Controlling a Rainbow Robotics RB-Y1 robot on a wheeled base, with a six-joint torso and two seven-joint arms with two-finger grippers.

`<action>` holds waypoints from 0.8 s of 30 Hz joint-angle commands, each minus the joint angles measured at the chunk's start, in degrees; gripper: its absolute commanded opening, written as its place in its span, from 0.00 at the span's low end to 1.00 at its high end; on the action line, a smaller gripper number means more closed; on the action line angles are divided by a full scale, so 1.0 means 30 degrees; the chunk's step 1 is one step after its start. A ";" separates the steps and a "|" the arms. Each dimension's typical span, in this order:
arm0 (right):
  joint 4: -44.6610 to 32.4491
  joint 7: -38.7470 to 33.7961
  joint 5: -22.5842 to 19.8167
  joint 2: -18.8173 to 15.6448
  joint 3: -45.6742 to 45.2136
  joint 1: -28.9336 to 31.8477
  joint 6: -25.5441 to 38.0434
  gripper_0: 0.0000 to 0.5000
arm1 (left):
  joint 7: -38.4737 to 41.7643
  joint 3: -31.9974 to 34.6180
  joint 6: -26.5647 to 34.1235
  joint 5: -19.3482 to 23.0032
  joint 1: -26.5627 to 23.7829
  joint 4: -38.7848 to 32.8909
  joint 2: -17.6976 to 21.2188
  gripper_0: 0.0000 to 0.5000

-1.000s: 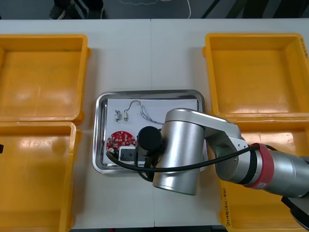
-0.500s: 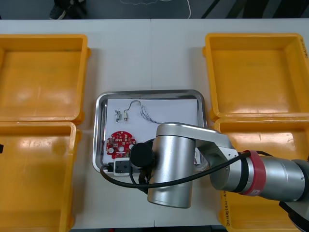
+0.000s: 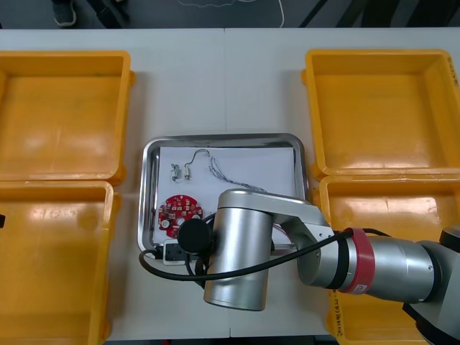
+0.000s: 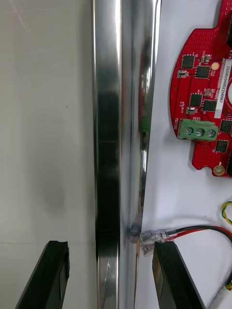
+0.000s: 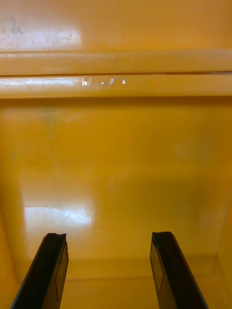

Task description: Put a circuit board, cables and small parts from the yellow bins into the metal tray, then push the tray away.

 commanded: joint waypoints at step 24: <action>0.0890 0.0167 0.0743 0.1098 0.0656 -0.0674 -0.0126 0.00 | -0.1581 0.0063 -0.0171 -0.0186 -0.0480 -0.0158 -0.0175 1.00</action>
